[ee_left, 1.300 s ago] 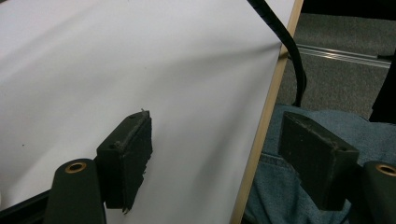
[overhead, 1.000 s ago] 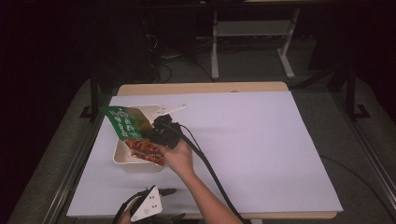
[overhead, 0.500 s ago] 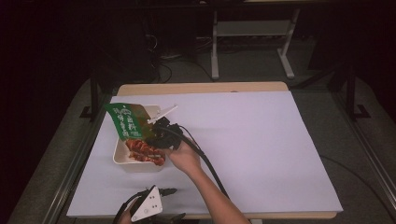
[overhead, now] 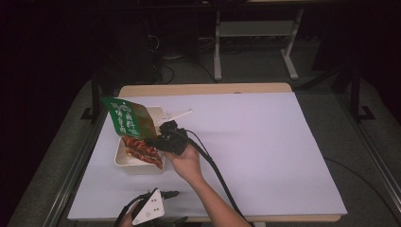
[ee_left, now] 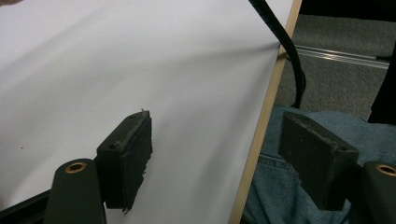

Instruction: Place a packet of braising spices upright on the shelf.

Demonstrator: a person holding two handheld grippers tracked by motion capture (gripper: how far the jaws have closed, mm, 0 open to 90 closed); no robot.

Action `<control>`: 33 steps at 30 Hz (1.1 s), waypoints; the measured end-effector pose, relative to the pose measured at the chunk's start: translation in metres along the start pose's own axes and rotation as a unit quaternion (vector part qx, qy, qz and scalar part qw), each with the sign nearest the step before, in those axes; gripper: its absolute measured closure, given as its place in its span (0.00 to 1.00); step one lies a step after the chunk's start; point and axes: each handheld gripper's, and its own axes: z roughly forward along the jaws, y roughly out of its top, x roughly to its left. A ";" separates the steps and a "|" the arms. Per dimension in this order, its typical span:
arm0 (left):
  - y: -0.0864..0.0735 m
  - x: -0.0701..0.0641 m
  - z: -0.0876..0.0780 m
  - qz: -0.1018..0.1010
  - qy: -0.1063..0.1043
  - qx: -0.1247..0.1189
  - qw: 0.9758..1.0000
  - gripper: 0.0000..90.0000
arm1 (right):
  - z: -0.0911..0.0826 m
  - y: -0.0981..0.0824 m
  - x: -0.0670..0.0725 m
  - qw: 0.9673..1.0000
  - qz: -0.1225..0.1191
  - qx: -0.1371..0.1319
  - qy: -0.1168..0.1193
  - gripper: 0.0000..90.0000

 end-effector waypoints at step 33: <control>0.000 -0.003 0.003 0.008 -0.006 0.004 1.000 0.29 | 0.014 -0.045 -0.015 1.000 -0.020 0.001 -0.020 0.99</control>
